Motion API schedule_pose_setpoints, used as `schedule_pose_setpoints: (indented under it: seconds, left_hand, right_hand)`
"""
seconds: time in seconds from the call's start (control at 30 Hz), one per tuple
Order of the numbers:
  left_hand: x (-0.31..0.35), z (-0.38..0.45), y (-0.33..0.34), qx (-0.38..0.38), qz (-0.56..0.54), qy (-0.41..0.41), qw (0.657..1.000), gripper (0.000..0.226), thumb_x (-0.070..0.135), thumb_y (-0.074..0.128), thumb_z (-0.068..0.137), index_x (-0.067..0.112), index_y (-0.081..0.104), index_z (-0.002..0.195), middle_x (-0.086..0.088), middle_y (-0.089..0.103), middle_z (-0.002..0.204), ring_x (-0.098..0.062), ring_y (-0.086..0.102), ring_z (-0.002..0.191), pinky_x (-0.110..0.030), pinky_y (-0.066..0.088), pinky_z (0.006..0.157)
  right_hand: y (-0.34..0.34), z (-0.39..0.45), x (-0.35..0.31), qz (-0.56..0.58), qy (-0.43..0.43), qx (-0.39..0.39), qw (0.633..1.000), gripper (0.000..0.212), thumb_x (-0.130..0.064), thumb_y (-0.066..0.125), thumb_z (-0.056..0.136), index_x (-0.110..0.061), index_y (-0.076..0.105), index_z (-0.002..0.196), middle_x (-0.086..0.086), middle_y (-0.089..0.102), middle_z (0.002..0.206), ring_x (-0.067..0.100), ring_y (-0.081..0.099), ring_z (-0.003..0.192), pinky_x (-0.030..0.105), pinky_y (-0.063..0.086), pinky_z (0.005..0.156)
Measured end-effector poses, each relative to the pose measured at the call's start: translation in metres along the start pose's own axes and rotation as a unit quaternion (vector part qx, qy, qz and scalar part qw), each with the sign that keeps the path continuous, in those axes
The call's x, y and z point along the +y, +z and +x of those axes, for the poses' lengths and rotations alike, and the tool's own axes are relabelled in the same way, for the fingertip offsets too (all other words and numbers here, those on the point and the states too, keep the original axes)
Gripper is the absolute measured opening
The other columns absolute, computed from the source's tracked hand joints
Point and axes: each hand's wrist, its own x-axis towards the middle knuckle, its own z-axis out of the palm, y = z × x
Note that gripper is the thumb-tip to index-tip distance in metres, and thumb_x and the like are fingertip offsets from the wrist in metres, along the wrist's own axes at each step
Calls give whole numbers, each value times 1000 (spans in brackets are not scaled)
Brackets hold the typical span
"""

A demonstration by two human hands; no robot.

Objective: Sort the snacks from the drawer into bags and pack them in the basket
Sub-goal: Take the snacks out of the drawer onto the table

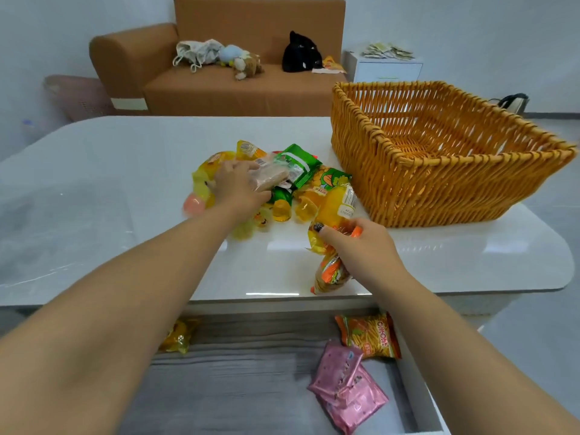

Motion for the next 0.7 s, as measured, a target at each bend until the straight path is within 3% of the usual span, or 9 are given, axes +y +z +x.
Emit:
schedule_pose_setpoints:
  seconds: [0.07, 0.1, 0.13, 0.17, 0.23, 0.33, 0.47, 0.63, 0.7]
  left_hand:
    - [4, -8, -3, 21, 24, 20, 999, 53, 46, 71, 80, 31, 56, 129, 0, 43, 143, -25, 21, 145, -57, 3, 117]
    - [9, -17, -9, 38, -12, 37, 999, 49, 47, 65, 82, 31, 58, 127, 2, 46, 142, -23, 22, 145, -57, 6, 117]
    - [15, -28, -18, 39, -88, 56, 994, 44, 45, 60, 85, 28, 59, 126, 3, 50, 138, -20, 31, 142, -50, 19, 118]
    - [20, -39, -27, 12, -186, 68, 980, 38, 39, 58, 90, 24, 61, 124, 3, 55, 133, -18, 41, 135, -37, 36, 111]
    - [26, -65, -45, -110, -324, 66, 937, 29, 29, 55, 99, 19, 60, 125, 5, 63, 125, -12, 55, 123, -17, 48, 92]
    - [21, -96, -59, -241, -320, 62, 914, 34, 33, 55, 94, 21, 59, 125, 11, 66, 117, -1, 61, 110, -21, 51, 89]
    - [14, -113, -64, -209, -298, 61, 930, 34, 11, 71, 86, 26, 59, 113, 8, 67, 109, -1, 65, 98, -19, 55, 83]
    - [-2, -114, -71, -235, -332, 15, 913, 33, 12, 70, 86, 27, 59, 113, 2, 68, 113, -9, 66, 102, -22, 56, 86]
    - [-7, -112, -76, -193, -342, 17, 919, 32, 10, 71, 85, 28, 60, 108, 2, 68, 111, -9, 66, 102, -23, 55, 87]
  right_hand:
    - [1, 0, 1, -3, -10, -6, 1000, 13, -34, 68, 85, -27, 58, 79, -7, 62, 81, 10, 60, 77, 26, 50, 65]
    - [1, 0, 0, -3, -16, -10, 1000, 13, -34, 68, 84, -27, 59, 80, -8, 61, 80, 9, 59, 76, 25, 49, 63]
    - [1, 1, 0, -4, -22, -16, 1000, 12, -34, 69, 83, -27, 60, 83, -9, 61, 82, 9, 59, 78, 24, 48, 63]
    - [2, 0, 0, -6, -29, -23, 999, 13, -34, 70, 83, -27, 60, 87, -9, 62, 84, 10, 60, 80, 24, 49, 64]
    - [5, -1, 2, -11, -38, -38, 999, 17, -35, 72, 81, -27, 62, 91, -8, 63, 87, 12, 62, 82, 25, 50, 67]
    - [15, -6, 5, -44, -46, -54, 997, 24, -38, 74, 77, -24, 66, 94, -3, 65, 85, 14, 61, 79, 24, 46, 62]
    - [33, -12, 1, -43, -59, -77, 994, 29, -39, 77, 75, -23, 68, 97, -1, 67, 86, 14, 63, 80, 30, 51, 70]
    - [51, -17, -5, 8, -74, -121, 990, 30, -33, 77, 77, -22, 67, 103, -1, 67, 91, 14, 64, 84, 23, 53, 69]
    - [56, -15, -5, 38, -71, -122, 989, 35, -32, 79, 77, -23, 64, 106, -3, 67, 95, 12, 64, 89, 23, 54, 75]
